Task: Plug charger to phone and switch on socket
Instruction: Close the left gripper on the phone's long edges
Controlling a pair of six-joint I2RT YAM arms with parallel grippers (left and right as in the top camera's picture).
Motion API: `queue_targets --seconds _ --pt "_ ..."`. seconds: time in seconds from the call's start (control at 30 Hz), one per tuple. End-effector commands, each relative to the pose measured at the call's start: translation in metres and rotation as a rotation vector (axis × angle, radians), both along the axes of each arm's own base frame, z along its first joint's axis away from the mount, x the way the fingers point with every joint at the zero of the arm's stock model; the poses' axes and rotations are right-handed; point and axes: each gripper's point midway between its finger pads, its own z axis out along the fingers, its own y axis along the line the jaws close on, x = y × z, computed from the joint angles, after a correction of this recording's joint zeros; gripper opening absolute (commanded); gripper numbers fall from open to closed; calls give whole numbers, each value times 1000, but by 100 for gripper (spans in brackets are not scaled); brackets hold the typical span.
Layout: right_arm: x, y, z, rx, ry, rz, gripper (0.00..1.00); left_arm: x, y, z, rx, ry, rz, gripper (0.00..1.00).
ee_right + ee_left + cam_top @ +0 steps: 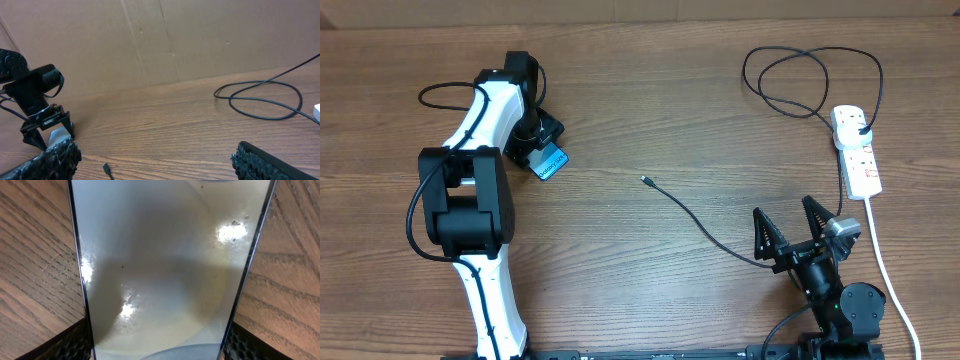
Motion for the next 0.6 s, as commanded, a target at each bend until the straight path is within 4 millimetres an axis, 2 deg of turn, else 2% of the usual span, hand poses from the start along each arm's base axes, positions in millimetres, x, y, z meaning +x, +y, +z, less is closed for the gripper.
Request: queue_targets --seconds 0.0,0.23,0.57 --pt "0 -1 -1 3 -5 -6 100 -29 7 -43 15 142 2 60" --pt "0 -1 -1 3 -5 -5 100 -27 5 -44 3 131 3 56" --pt "0 -1 -1 3 -5 -6 100 -16 -8 -45 -75 89 4 44"
